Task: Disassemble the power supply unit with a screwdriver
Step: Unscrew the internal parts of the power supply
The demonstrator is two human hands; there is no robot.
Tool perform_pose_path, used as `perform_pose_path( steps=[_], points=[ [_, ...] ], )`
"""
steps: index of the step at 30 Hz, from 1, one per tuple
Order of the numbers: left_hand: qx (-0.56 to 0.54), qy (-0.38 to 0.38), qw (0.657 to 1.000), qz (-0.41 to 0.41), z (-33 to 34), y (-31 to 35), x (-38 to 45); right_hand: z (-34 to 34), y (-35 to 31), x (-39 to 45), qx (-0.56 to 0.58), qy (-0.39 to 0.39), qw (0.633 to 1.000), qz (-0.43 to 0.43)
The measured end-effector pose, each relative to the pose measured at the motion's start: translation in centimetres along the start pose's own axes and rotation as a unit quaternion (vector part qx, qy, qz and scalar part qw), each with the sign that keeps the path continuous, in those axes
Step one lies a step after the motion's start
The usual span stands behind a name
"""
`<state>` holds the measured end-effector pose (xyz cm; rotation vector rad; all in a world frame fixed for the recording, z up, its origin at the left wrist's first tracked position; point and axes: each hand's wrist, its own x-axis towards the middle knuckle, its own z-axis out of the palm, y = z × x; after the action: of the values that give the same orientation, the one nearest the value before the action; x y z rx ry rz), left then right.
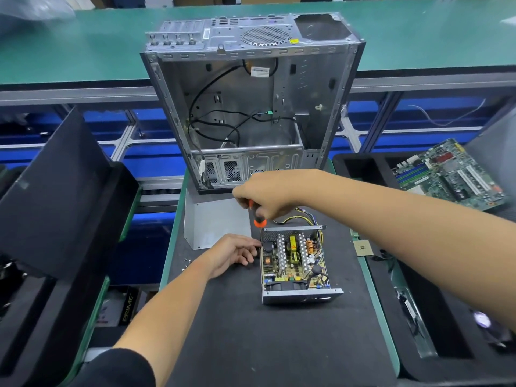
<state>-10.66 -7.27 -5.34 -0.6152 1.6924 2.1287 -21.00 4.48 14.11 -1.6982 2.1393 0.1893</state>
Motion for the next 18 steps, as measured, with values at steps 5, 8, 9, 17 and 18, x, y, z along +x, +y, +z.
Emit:
perform_pose_path(
  steps=[5,8,9,17,18],
  points=[
    [0.005,0.0,1.0,0.0,0.0,0.0,0.0,0.3,0.5,-0.2,0.051,0.004,0.999,-0.012],
    [0.001,-0.003,1.0,0.0,0.0,0.0,0.0,0.9,0.2,0.1,-0.053,0.021,0.997,0.046],
    [0.002,-0.005,1.0,0.0,0.0,0.0,0.0,1.1,0.2,0.4,-0.077,0.023,0.995,0.057],
    [0.004,0.001,1.0,0.007,-0.4,-0.4,0.3,0.1,0.2,0.2,0.085,-0.008,0.996,-0.02],
    [0.004,0.001,1.0,0.007,-0.4,-0.4,0.4,0.2,0.1,0.2,0.081,-0.011,0.997,-0.019]
  ],
)
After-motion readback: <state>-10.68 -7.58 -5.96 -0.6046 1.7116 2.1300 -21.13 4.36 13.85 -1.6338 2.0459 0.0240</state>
